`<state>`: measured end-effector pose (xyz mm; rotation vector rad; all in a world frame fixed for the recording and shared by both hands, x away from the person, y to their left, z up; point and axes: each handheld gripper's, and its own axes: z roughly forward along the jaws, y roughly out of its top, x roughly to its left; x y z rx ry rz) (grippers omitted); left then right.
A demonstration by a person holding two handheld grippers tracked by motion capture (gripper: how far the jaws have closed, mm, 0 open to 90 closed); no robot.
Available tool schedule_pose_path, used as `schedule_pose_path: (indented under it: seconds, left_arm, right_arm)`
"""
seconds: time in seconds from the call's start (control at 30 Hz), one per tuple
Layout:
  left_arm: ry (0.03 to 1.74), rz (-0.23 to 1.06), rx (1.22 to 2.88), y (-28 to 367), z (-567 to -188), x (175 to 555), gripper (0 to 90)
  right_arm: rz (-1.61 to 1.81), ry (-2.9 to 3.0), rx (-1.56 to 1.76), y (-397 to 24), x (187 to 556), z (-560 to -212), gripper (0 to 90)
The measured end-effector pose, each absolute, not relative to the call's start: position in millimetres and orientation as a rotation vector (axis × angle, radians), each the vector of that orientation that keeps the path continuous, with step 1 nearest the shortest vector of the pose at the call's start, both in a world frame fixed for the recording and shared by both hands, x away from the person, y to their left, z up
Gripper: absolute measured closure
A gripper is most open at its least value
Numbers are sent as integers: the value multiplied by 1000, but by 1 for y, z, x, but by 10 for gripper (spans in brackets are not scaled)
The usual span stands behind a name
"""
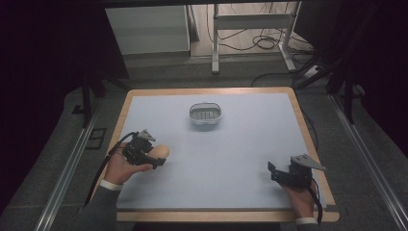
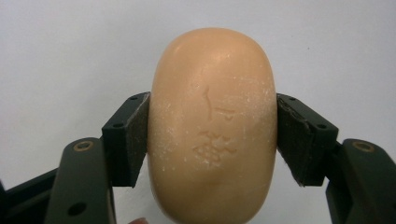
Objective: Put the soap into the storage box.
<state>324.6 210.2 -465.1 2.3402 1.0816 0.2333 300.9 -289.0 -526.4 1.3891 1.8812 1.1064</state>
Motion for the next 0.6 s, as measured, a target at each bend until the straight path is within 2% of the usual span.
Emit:
schedule_pose_path:
  seconds: [0.6]
  left_arm:
    - [1091, 232, 2328, 211, -465, 332, 323]
  right_arm:
    - [1104, 1884, 1387, -289, 301, -526, 85]
